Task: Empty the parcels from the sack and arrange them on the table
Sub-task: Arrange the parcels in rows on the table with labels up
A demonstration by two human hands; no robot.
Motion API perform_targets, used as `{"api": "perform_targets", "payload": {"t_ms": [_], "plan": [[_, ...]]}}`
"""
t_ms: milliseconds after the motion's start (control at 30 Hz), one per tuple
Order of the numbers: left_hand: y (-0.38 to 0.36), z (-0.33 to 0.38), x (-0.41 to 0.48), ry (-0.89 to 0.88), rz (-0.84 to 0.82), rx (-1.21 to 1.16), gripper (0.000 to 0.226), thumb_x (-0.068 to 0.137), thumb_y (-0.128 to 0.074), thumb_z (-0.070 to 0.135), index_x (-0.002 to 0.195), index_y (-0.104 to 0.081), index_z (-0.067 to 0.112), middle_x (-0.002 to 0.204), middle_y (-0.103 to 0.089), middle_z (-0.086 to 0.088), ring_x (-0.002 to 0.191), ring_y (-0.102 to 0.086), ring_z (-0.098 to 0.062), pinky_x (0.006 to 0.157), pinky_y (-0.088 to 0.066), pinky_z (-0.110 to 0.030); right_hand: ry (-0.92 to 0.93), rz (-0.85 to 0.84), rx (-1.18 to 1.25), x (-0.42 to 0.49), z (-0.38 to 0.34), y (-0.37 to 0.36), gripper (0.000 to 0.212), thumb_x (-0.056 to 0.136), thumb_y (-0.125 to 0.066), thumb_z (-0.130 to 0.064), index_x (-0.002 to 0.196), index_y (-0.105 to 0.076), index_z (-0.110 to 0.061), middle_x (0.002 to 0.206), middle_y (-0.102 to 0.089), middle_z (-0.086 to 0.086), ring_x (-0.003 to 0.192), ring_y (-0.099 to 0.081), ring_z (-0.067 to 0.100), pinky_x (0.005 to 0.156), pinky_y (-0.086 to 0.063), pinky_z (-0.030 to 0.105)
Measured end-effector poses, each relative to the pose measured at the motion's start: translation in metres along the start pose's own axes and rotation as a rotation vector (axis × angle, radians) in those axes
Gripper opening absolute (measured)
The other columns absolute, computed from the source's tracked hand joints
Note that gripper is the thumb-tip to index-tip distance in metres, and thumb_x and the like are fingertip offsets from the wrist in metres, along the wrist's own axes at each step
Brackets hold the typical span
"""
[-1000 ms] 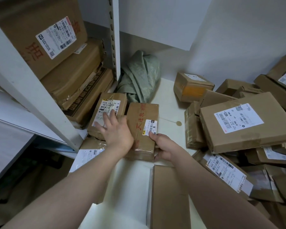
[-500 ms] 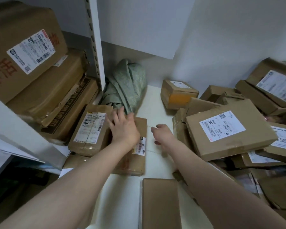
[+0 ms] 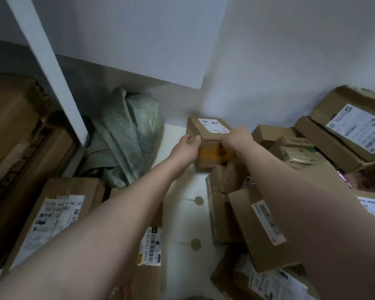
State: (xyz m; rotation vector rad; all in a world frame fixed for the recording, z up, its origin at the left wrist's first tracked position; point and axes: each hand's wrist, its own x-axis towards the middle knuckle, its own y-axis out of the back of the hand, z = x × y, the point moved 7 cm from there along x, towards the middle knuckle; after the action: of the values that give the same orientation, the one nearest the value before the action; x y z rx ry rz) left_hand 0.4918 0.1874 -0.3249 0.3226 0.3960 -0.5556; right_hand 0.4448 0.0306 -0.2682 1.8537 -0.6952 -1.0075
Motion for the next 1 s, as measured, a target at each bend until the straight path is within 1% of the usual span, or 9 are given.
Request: {"api": "perform_targets", "payload": {"t_ms": [100, 200, 267, 367, 467, 633, 733, 833, 1000], "plan": [[-0.008, -0.003, 0.012, 0.023, -0.031, -0.068, 0.064, 0.092, -0.037, 0.065, 0.145, -0.039, 0.03, 0.142, -0.049, -0.001, 0.124, -0.051, -0.028, 0.098, -0.048, -0.043, 0.017, 0.018, 0.024, 0.011, -0.005, -0.01, 0.053, 0.081, -0.054, -0.023, 0.129, -0.046, -0.003, 0.126, -0.056, 0.015, 0.114, -0.056, 0.034, 0.095, -0.05, 0.041], [0.01, -0.01, 0.008, -0.005, 0.271, -0.032, 0.068, 0.082, -0.043, 0.068, 0.12, -0.058, 0.013, 0.121, -0.061, -0.009, 0.109, -0.06, -0.031, 0.092, -0.051, -0.043, 0.12, 0.054, -0.117, 0.005, -0.025, -0.018, 0.053, 0.091, -0.053, -0.022, 0.138, -0.037, -0.005, 0.137, -0.041, 0.015, 0.129, -0.04, 0.033, 0.107, -0.037, 0.038], [0.028, -0.02, 0.0, 0.007, 0.471, 0.034, 0.054, 0.091, -0.05, 0.054, 0.123, -0.052, 0.01, 0.128, -0.053, -0.011, 0.115, -0.055, -0.032, 0.095, -0.044, -0.038, 0.168, 0.012, -0.149, -0.004, -0.039, -0.033, 0.052, 0.094, -0.05, -0.02, 0.14, -0.032, -0.006, 0.139, -0.036, 0.015, 0.13, -0.037, 0.033, 0.106, -0.035, 0.037], [0.05, -0.038, -0.007, 0.032, 0.575, 0.111, 0.04, 0.093, -0.054, 0.028, 0.129, -0.049, 0.011, 0.137, -0.044, -0.015, 0.125, -0.045, -0.034, 0.102, -0.035, -0.036, 0.238, -0.086, -0.161, -0.008, -0.052, -0.073, 0.05, 0.092, -0.048, -0.019, 0.139, -0.037, -0.007, 0.133, -0.042, 0.012, 0.129, -0.038, 0.032, 0.101, -0.037, 0.035], [0.059, -0.049, -0.002, -0.004, 0.519, 0.097, 0.042, 0.088, -0.05, 0.01, 0.131, -0.051, 0.009, 0.138, -0.035, -0.017, 0.126, -0.042, -0.034, 0.108, -0.03, -0.029, 0.288, -0.199, -0.093, -0.022, -0.057, -0.102, 0.037, 0.091, -0.052, -0.02, 0.127, -0.054, -0.011, 0.123, -0.054, 0.013, 0.121, -0.047, 0.031, 0.098, -0.044, 0.033], [0.052, -0.048, -0.003, -0.055, 0.443, 0.094, 0.044, 0.083, -0.052, 0.008, 0.126, -0.056, 0.011, 0.139, -0.026, -0.013, 0.127, -0.034, -0.032, 0.114, -0.03, -0.031, 0.281, -0.206, 0.084, -0.032, -0.05, -0.111, 0.028, 0.085, -0.058, -0.031, 0.109, -0.062, -0.016, 0.11, -0.064, 0.01, 0.112, -0.056, 0.024, 0.082, -0.054, 0.032], [0.046, -0.042, -0.021, -0.069, 0.473, 0.144, 0.047, 0.082, -0.055, 0.01, 0.129, -0.053, 0.013, 0.142, -0.023, -0.014, 0.131, -0.023, -0.032, 0.113, -0.024, -0.029, 0.28, -0.131, 0.138, -0.045, -0.042, -0.087, 0.033, 0.087, -0.056, -0.028, 0.119, -0.059, -0.02, 0.125, -0.058, 0.007, 0.108, -0.059, 0.025, 0.085, -0.049, 0.03], [0.036, -0.032, -0.045, -0.072, 0.447, 0.176, 0.051, 0.086, -0.057, 0.014, 0.136, -0.048, 0.014, 0.143, -0.025, -0.014, 0.133, -0.022, -0.033, 0.109, -0.026, -0.03, 0.33, -0.033, 0.196, -0.062, -0.028, -0.056, 0.041, 0.093, -0.053, -0.024, 0.134, -0.052, -0.021, 0.139, -0.048, 0.005, 0.122, -0.052, 0.023, 0.09, -0.039, 0.027], [0.004, -0.037, -0.086, 0.033, 0.212, 0.154, 0.051, 0.089, -0.054, 0.037, 0.137, -0.048, 0.019, 0.138, -0.044, -0.013, 0.129, -0.041, -0.033, 0.108, -0.035, -0.036, 0.438, 0.182, 0.26, -0.112, 0.007, 0.006, 0.032, 0.094, -0.052, -0.022, 0.125, -0.059, -0.023, 0.132, -0.054, 0.003, 0.118, -0.053, 0.022, 0.089, -0.041, 0.029]]}}
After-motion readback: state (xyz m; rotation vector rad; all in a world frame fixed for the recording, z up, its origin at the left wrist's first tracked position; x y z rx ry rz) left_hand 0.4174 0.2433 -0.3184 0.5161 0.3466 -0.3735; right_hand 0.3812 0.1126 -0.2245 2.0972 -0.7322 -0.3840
